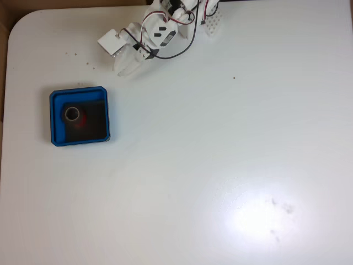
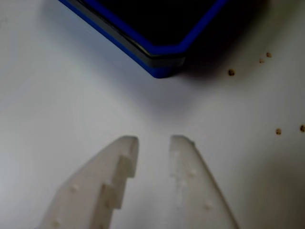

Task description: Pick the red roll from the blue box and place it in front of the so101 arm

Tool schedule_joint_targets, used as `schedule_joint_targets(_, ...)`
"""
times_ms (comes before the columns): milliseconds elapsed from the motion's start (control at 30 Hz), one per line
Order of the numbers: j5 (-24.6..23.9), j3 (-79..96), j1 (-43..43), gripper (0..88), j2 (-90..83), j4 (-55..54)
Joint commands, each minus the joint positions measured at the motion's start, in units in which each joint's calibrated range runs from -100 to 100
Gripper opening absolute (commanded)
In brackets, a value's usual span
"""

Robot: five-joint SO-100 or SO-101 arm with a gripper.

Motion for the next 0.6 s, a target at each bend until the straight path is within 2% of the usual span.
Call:
schedule_joint_targets(0,0.4,-8.1,0.5,0.6,9.3,-8.3)
schedule_joint_targets(433,0.0,-36.5,1.6,0.6,37.4,-8.0)
schedule_joint_targets(567,0.1,-45.2,2.0,0.6,42.9,-2.4)
